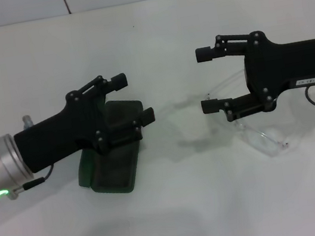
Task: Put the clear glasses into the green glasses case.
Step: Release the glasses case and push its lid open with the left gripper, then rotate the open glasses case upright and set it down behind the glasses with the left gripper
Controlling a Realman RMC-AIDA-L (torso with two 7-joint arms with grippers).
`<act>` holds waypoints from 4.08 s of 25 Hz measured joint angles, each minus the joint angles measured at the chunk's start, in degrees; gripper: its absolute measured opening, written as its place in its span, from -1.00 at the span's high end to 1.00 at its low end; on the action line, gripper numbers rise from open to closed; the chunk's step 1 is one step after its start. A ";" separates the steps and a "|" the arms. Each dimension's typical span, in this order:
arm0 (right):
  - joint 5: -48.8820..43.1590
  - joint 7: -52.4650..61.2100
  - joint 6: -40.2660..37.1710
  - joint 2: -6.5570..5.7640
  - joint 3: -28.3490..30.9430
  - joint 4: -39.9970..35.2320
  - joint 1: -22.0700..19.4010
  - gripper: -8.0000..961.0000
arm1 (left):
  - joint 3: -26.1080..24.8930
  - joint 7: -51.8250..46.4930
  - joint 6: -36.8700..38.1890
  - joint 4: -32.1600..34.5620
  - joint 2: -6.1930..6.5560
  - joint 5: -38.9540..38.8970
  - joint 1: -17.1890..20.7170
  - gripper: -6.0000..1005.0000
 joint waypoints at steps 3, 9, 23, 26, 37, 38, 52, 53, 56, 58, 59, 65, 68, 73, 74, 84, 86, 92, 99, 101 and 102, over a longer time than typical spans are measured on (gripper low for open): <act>-0.93 -0.08 0.02 -0.33 0.00 -0.07 0.23 -0.78 | -0.17 0.11 -0.14 -0.70 -0.44 -0.05 0.04 -0.77; -2.28 -0.09 0.54 -1.03 0.00 -1.23 0.26 -0.78 | -0.44 0.04 -0.17 -1.04 -0.91 -0.68 0.11 -0.77; -6.85 2.85 -2.17 -3.24 8.18 -3.38 -4.72 -0.77 | -0.69 -23.69 -0.87 5.87 0.33 0.03 0.60 -0.77; -9.29 2.80 -2.87 -3.09 10.21 -4.09 -5.56 -0.77 | -0.83 -31.87 -1.27 13.40 0.07 4.14 2.03 -0.77; -14.17 2.77 -2.97 -2.33 11.10 -4.53 -5.80 -0.77 | -1.07 -52.13 -9.59 39.81 -2.70 19.69 11.16 -0.74; -14.55 2.72 -2.89 -2.04 11.05 -4.55 -5.77 -0.77 | -1.14 -52.94 -10.27 39.97 -2.66 20.90 11.47 -0.73; -17.97 2.33 -2.93 0.00 10.86 -5.37 -5.59 -0.77 | 0.39 -55.60 -13.50 36.85 -2.78 28.48 11.62 -0.67; -17.99 2.27 -2.93 0.10 10.83 -5.37 -5.65 -0.77 | 0.40 -55.78 -13.54 36.69 -2.78 28.77 11.46 -0.66; -18.01 2.05 -2.95 0.39 10.79 -5.37 -5.69 -0.77 | 0.39 -55.95 -14.42 36.49 -2.78 29.30 11.31 -0.62; -18.40 2.04 -2.96 0.64 10.78 -5.38 -5.71 -0.77 | 0.45 -55.96 -15.29 36.40 -2.81 29.87 11.21 -0.54; -18.77 2.03 -2.97 0.83 10.78 -5.37 -5.70 -0.77 | 0.72 -55.96 -15.76 36.13 -2.85 30.24 11.10 -0.50; -19.64 2.03 -2.99 1.55 10.74 -5.35 -5.58 -0.77 | 2.62 -56.00 -17.73 33.27 -2.67 31.89 8.59 -0.46; -19.64 2.03 -2.97 1.63 10.78 -5.35 -5.44 -0.77 | 2.61 -56.03 -17.92 32.15 -2.66 33.09 7.21 -0.46; -19.64 2.02 -2.49 1.75 10.75 -5.35 -5.48 -0.77 | 1.96 -56.05 -17.92 31.14 -2.55 33.40 5.88 -0.38; -19.64 1.99 -2.48 1.76 10.75 -5.35 -5.53 -0.77 | 1.70 -56.05 -17.92 31.13 -2.49 33.40 5.83 -0.33; -19.64 1.01 -2.68 1.76 10.98 -5.35 -5.83 -0.76 | -0.32 -53.56 -17.92 31.26 -1.97 33.56 5.33 0.22; -19.64 0.52 -2.84 1.76 10.89 -5.35 -5.88 -0.76 | -0.33 -53.02 -17.95 31.33 -1.88 33.58 4.95 0.35; -20.18 0.03 -3.66 1.91 10.73 -5.14 -6.14 -0.76 | -0.36 -52.39 -18.00 31.42 -1.78 33.59 3.29 0.58; -20.95 -2.21 -4.50 2.83 10.63 -5.05 -7.84 -0.76 | -0.37 -46.32 -18.03 30.89 -1.78 33.60 -2.42 0.54; -20.97 -2.34 -4.53 3.11 10.61 -5.09 -8.21 -0.76 | -0.37 -43.08 -18.46 30.16 -1.79 33.61 -4.75 0.53; -20.97 -2.35 -4.53 3.17 10.59 -5.09 -8.29 -0.76 | -0.37 -41.38 -19.14 29.40 -1.79 33.58 -6.37 0.53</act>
